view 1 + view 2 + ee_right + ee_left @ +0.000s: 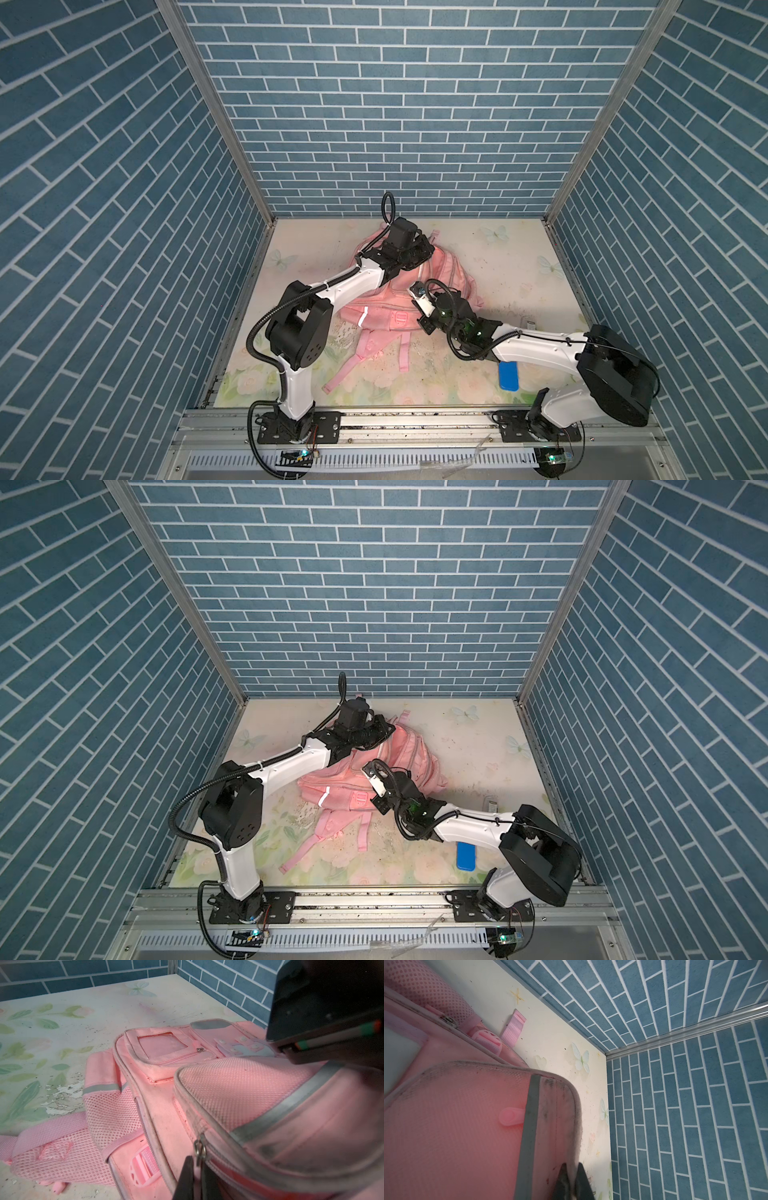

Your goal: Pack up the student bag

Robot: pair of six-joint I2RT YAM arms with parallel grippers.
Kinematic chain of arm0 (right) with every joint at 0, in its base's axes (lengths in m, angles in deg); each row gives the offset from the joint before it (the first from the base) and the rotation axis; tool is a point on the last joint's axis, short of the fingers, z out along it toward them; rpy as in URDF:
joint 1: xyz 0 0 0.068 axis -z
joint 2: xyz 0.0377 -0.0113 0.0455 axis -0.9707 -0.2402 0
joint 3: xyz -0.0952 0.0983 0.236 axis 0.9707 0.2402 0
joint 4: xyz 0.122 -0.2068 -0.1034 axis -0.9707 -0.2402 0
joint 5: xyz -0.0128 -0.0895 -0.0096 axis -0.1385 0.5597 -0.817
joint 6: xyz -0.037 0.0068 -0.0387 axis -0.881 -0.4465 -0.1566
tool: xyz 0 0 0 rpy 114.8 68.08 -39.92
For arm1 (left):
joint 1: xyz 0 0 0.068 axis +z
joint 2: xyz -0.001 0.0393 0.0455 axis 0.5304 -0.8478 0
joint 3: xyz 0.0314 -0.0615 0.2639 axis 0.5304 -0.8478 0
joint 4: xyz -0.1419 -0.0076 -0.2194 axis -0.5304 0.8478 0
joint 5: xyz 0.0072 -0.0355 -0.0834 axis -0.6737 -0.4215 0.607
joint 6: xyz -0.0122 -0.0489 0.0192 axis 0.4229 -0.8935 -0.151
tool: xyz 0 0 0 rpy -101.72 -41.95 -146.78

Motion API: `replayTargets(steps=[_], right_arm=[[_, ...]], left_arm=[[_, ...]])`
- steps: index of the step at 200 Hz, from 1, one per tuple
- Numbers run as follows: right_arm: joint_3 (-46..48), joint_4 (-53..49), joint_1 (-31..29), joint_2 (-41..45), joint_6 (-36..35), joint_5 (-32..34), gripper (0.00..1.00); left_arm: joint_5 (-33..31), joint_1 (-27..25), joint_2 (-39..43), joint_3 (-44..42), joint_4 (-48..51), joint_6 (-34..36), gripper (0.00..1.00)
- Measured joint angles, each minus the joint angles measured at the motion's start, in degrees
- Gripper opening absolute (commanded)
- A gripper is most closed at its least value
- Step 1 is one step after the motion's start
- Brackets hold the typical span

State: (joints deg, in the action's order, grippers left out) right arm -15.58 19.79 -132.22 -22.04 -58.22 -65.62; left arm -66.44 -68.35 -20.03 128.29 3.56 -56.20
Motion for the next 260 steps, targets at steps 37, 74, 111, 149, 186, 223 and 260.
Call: replayTargets(steps=[37,74,111,149,186,223,260], right_arm=[[-1.9,-0.7,0.6,-1.7,-0.5,-1.3,0.0],[-2.2,-3.6,4.3,-0.7,0.7,-9.0,0.35],[-2.0,-8.5,6.2,5.5,2.1,-13.3,0.59],[-1.2,-11.2,11.7,17.4,4.0,-13.8,0.61],[-8.9,-26.6,23.4,18.3,13.0,-10.4,0.61],[-11.1,-37.9,32.0,17.7,19.9,-9.7,0.67],[-9.9,-46.8,37.3,16.1,26.1,-9.5,0.73]], left_arm=[[-0.6,-0.1,0.0,0.0,-0.1,0.3,0.0],[0.5,0.6,0.0,0.0,-0.1,3.8,0.0],[2.9,2.9,1.6,-3.2,-1.3,9.1,0.0],[3.7,5.7,5.6,-7.0,1.5,17.6,0.0],[3.8,7.9,8.6,-9.5,5.2,24.3,0.0],[3.7,8.8,8.8,-8.6,9.5,29.7,0.1],[3.0,8.8,11.6,-8.4,13.1,32.9,0.45]])
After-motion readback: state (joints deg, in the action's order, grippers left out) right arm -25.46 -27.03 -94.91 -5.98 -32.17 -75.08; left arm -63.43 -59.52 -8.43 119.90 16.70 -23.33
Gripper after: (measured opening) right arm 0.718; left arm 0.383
